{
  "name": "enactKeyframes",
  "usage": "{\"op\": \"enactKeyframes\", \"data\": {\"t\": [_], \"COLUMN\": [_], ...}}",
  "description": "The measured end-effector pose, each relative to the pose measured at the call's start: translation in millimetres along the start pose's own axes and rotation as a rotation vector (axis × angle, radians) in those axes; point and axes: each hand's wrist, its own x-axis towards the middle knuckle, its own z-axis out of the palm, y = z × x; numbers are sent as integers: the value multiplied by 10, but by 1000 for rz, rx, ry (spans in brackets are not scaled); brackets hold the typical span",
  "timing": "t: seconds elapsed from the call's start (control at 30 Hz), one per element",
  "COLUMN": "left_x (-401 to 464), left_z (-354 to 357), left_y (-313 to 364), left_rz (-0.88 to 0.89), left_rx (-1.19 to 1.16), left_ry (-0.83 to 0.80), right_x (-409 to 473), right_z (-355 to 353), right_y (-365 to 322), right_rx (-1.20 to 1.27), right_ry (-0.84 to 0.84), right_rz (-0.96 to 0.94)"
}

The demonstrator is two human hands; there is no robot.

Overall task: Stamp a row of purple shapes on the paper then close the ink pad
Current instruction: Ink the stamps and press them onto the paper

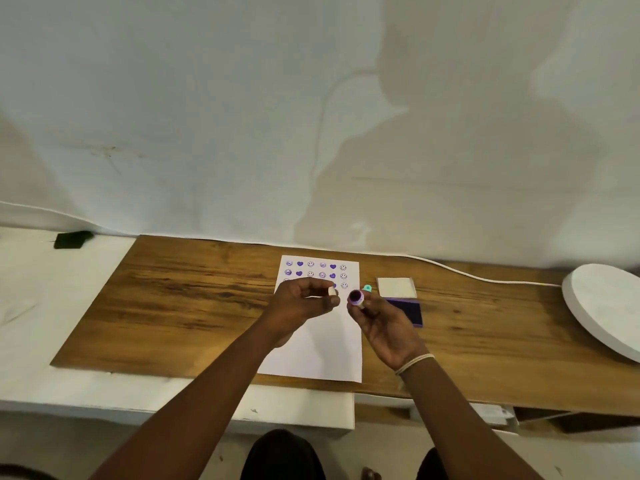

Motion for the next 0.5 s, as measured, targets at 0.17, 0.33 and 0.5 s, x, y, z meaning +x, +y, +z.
{"op": "enactKeyframes", "data": {"t": [0.17,0.33,0.5], "left_x": [81,121,178], "left_z": [118,256,327], "left_y": [85,82,-41], "left_rz": [4,15,17], "left_rx": [38,112,220], "left_ry": [-75,-109,-70], "right_x": [-15,-23,-51], "right_z": [-77,-153,-208], "right_y": [-102,-188,-197], "right_rx": [-119,-277,-472], "right_ry": [-12,-60,-80], "right_rz": [-70,-121,-196]}}
